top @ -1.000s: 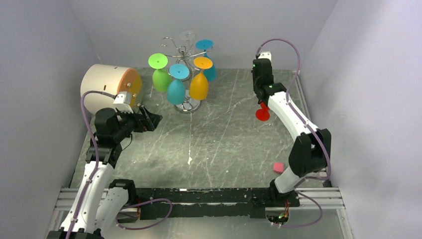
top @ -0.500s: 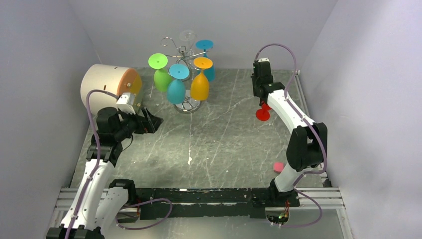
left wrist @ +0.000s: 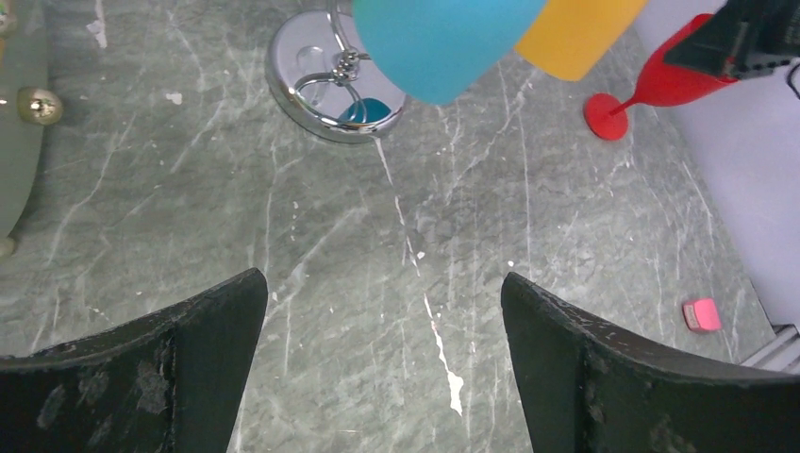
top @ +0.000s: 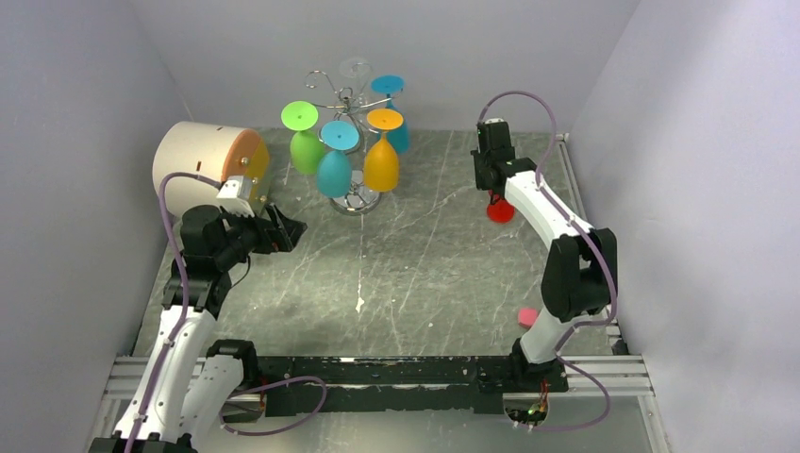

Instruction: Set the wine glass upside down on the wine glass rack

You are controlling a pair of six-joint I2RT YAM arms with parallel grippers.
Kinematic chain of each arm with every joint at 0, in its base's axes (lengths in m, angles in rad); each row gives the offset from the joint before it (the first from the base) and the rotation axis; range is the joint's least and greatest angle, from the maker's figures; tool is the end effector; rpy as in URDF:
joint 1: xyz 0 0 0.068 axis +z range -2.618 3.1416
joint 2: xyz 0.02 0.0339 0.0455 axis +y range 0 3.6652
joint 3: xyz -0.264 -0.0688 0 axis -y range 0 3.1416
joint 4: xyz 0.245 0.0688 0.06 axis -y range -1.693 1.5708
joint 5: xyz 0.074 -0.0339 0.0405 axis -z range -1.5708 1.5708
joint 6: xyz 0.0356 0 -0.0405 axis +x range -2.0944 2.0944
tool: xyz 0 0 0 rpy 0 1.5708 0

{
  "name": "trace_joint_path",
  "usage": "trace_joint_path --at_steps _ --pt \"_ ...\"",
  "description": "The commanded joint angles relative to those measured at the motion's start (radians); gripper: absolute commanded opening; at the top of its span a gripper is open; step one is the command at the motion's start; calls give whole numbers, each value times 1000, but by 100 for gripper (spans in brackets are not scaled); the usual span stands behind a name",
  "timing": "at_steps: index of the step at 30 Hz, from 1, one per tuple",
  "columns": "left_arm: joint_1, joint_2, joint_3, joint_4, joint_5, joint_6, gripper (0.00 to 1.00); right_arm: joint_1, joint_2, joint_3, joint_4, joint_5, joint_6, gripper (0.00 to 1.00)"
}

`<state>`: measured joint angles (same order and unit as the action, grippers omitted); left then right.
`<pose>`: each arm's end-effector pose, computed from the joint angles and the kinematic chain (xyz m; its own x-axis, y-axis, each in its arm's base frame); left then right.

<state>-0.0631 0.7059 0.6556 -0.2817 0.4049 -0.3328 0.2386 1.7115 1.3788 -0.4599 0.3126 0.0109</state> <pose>0.1665 -0.0246 0.2976 -0.4478 -0.2726 -0.8516 0.2998 0.8515 -0.4302 0.3756 0.0801 0.2748 -0.6921 -0.1577 -0.7043 -0.0076 0.9774 -0.2114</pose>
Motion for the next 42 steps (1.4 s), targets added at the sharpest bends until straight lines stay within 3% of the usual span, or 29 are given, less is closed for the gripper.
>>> trace_joint_path --at_steps 1,19,30,35,38,42 --pt "2 7 6 9 -60 -8 98 20 -108 -46 27 -73 18 0" --pt "2 -98 -4 75 -5 41 94 163 -281 -52 11 -63 73 0" --pt "3 -279 -54 292 46 177 94 232 -447 -50 -159 -368 161 0" --pt "2 -291 -33 268 193 334 94 301 -553 -115 -150 -522 184 0" --pt "2 -307 -39 245 387 452 91 320 -613 -143 -123 -652 208 0" --pt "2 -301 -54 323 560 409 91 321 -633 -146 -68 -808 227 0"
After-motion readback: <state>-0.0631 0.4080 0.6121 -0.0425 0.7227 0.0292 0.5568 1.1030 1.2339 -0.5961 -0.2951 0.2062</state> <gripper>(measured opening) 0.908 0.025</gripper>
